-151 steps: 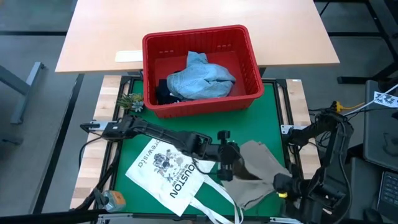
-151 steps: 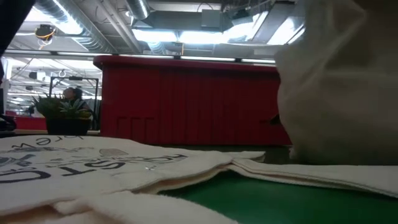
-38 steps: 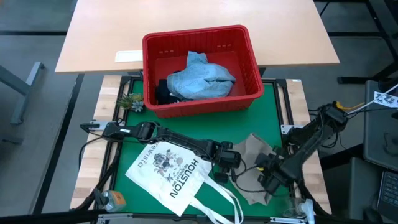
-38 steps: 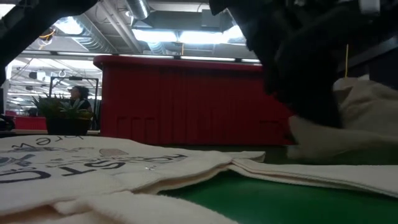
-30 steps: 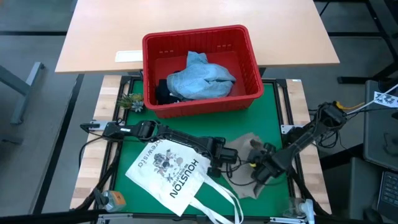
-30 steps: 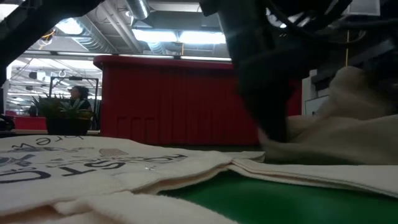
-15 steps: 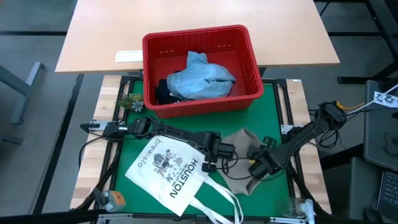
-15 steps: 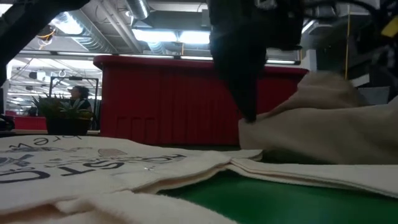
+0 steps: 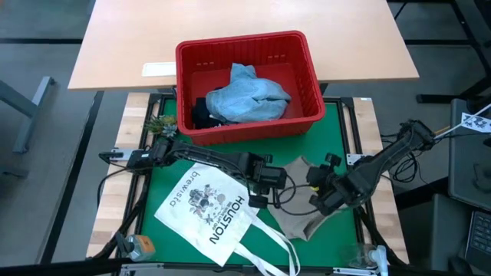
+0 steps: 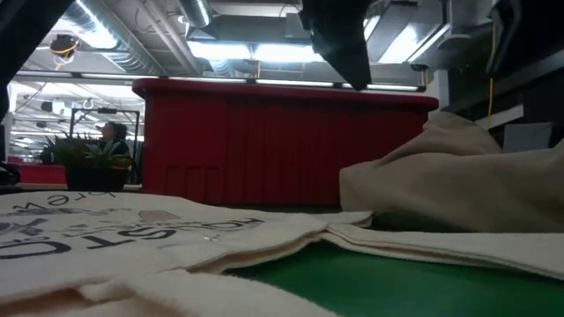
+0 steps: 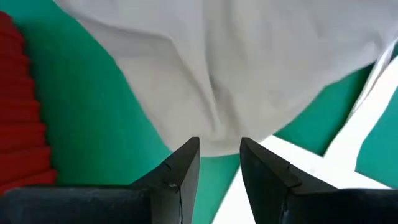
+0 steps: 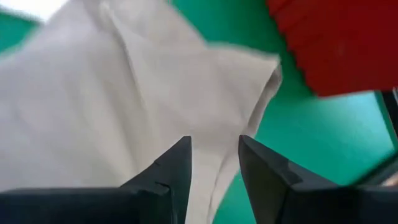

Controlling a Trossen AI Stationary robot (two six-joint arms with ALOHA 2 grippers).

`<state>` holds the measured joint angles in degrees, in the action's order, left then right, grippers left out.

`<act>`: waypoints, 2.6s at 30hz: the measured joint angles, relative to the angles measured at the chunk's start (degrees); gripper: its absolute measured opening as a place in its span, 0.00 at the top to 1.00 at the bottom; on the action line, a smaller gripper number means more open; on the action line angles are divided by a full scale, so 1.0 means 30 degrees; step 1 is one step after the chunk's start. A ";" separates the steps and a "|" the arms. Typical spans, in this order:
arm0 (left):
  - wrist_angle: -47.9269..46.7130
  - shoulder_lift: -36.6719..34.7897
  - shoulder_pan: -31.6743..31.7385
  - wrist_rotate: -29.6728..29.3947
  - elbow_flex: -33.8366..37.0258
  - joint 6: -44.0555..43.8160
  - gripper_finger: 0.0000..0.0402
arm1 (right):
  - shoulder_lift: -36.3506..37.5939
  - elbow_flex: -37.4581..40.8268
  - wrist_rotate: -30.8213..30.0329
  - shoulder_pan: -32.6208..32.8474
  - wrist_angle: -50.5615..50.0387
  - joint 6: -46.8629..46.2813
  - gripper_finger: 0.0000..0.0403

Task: Fold Laundry from Bin
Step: Fold the beige shorts

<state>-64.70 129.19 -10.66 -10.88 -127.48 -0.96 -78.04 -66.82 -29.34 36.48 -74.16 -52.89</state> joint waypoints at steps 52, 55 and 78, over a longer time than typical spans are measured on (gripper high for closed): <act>0.2274 0.1810 0.2791 -0.1890 0.2827 -0.0485 0.72 | 0.4737 0.9047 0.3064 -0.7300 0.4395 0.3647 0.67; 0.2323 0.1254 0.2659 -0.1830 0.2812 -0.0588 0.72 | 0.6274 0.9047 0.3764 -0.7278 0.4119 0.3544 0.67; 1.1858 0.1907 -0.1398 0.1000 0.2798 -0.5156 0.72 | 0.6546 0.9039 0.8000 0.0538 0.8449 -0.1140 0.67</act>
<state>-29.13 134.91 -14.85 -7.88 -119.09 -16.43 -58.40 -39.70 -5.34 38.10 -48.82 -56.31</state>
